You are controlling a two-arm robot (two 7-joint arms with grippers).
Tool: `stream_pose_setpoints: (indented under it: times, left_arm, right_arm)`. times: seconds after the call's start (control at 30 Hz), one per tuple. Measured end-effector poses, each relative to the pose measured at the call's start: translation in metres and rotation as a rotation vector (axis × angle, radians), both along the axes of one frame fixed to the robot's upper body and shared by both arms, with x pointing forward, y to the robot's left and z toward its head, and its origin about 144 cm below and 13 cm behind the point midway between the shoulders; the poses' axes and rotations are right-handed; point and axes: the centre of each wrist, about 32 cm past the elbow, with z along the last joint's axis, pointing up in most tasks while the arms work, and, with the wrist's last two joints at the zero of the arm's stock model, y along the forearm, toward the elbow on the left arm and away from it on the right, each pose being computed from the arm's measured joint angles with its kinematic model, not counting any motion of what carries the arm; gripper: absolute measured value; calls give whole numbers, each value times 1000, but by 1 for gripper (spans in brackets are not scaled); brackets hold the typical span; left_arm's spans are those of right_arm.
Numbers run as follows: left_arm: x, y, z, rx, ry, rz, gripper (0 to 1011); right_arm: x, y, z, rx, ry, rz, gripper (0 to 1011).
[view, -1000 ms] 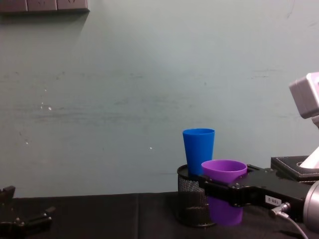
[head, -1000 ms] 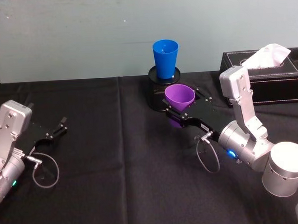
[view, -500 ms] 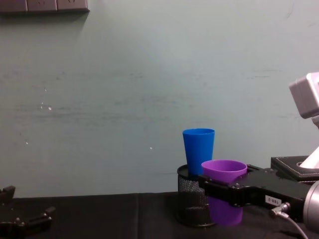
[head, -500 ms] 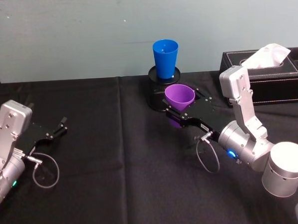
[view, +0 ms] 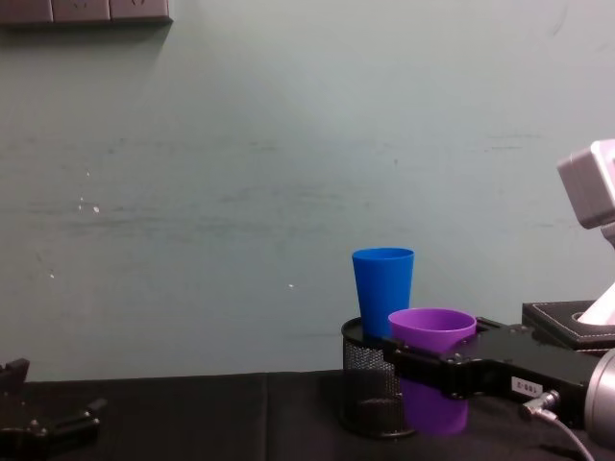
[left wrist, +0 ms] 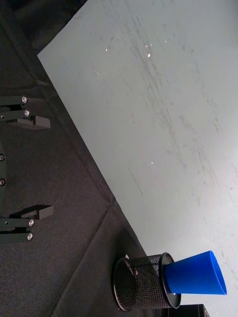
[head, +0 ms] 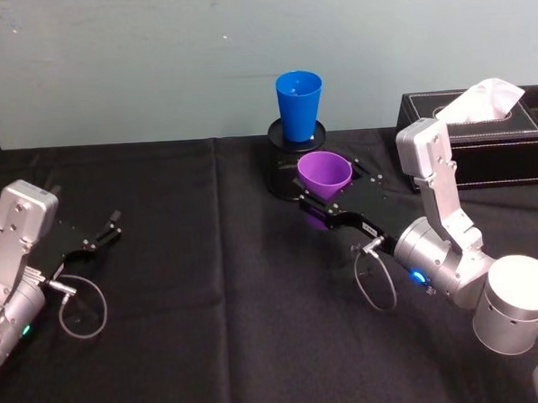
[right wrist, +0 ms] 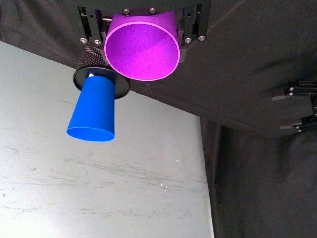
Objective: Pick up one cup with a gripper and tap it against the other cup.
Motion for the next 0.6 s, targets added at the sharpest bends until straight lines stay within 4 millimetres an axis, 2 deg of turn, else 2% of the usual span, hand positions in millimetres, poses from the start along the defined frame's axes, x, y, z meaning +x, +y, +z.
stream_pose_setpoints:
  times: [0.3,0.6]
  left_arm:
    - [0,0,0,0,0,0,1000]
    - [0,0,0,0,0,0,1000]
  right_arm:
    - [1,1,7,-14,-1,-2,749]
    - [18,3,21,-19,30,-13,749]
